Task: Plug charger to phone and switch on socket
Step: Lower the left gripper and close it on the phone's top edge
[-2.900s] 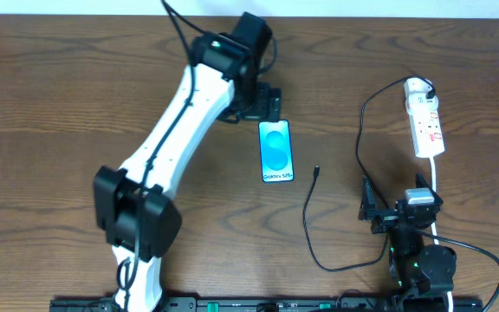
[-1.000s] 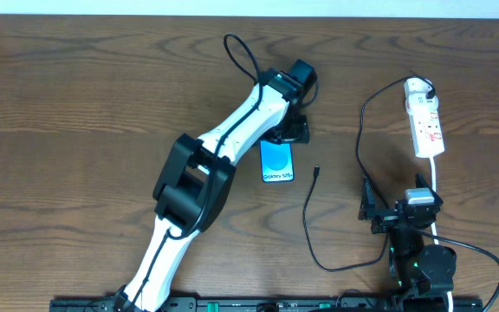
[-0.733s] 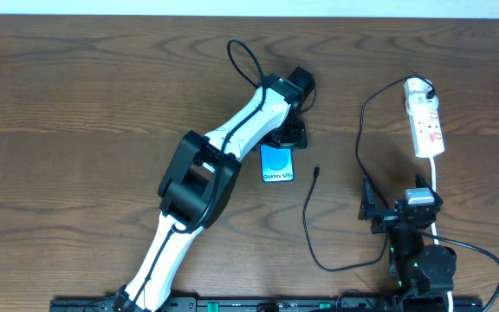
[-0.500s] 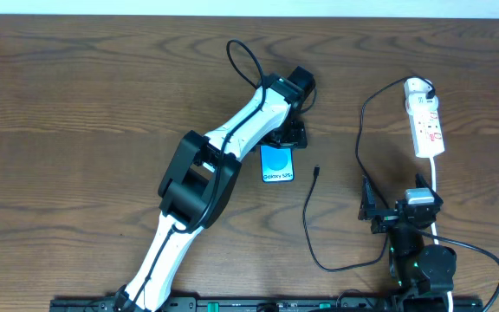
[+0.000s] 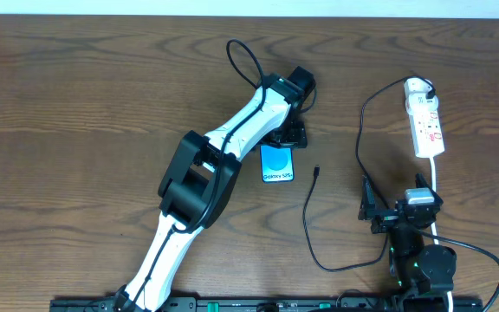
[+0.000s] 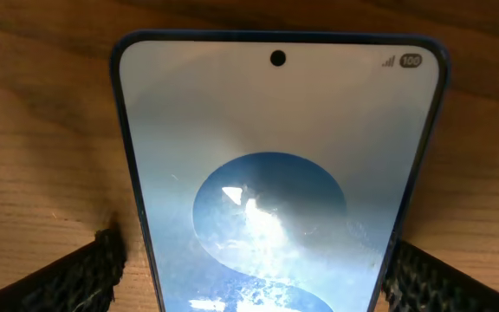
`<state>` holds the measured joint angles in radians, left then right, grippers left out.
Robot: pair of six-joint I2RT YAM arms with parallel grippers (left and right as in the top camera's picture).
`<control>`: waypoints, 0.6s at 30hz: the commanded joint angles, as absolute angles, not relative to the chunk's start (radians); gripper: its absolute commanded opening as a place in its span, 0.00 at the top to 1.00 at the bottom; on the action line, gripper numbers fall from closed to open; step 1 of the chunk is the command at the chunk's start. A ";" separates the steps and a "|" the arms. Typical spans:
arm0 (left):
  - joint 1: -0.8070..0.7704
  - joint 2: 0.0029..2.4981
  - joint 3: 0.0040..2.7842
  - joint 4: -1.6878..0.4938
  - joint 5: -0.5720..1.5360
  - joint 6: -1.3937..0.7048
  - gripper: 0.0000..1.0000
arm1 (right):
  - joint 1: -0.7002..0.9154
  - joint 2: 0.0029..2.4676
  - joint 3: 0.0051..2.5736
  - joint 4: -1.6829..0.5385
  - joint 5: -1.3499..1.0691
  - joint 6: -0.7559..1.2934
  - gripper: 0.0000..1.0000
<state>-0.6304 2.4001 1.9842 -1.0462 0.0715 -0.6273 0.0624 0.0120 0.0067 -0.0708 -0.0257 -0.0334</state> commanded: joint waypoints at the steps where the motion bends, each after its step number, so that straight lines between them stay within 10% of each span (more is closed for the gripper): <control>1: -0.630 2.407 1.980 -1.049 0.051 -0.630 0.07 | 0.065 0.007 0.006 -0.075 -0.021 -0.023 0.01; 18: -0.630 2.407 1.980 -1.076 0.070 -0.629 0.12 | 0.065 0.007 0.006 -0.075 -0.021 -0.023 0.01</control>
